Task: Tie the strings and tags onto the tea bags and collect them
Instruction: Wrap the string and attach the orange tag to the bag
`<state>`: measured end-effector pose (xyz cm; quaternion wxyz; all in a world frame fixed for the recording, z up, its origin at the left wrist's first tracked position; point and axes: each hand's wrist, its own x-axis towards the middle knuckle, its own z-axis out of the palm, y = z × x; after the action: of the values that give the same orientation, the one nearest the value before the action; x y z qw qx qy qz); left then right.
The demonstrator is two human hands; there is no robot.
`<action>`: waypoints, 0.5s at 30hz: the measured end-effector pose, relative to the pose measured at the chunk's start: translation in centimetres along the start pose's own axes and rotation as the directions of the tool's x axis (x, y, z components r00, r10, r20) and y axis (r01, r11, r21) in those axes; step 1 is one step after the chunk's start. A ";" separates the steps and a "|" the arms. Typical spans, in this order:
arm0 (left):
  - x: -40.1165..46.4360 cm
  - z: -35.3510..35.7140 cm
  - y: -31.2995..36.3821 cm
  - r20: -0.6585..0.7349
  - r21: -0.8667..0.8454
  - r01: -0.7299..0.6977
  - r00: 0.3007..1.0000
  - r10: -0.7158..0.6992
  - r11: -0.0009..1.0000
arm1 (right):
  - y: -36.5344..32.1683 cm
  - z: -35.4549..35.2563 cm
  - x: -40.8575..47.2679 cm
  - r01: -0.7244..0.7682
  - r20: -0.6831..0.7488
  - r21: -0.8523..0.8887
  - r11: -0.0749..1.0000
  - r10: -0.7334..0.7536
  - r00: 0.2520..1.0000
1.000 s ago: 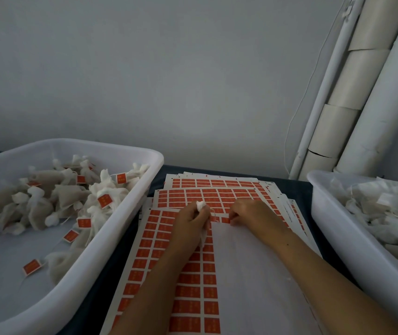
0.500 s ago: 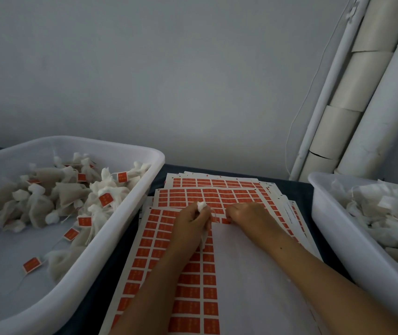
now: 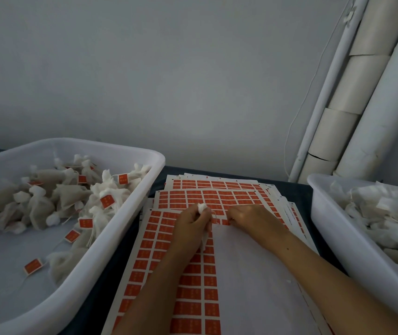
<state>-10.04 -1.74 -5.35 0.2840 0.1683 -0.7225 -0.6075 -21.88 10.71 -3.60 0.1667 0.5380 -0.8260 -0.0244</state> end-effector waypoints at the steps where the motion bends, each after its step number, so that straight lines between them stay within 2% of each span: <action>1: 0.0 0.0 0.0 0.002 -0.002 0.006 1.000 -0.006 1.000 | 0.1 0.0 0.1 0.000 -0.006 0.007 1.000 0.000 1.000; 10: 0.0 -0.1 0.0 0.008 -0.019 0.009 1.000 -0.009 1.000 | 0.0 0.3 -0.2 0.065 -0.027 -0.064 0.996 -0.067 0.997; 15: 0.0 -0.1 0.0 -0.002 -0.003 0.015 1.000 -0.015 1.000 | -0.6 -0.7 -0.1 0.122 -0.143 -0.062 0.991 -0.129 0.981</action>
<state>-9.98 -1.86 -5.37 0.2806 0.1737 -0.7200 -0.6105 -21.08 10.67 -3.14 0.2392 0.5847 -0.7750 -0.0172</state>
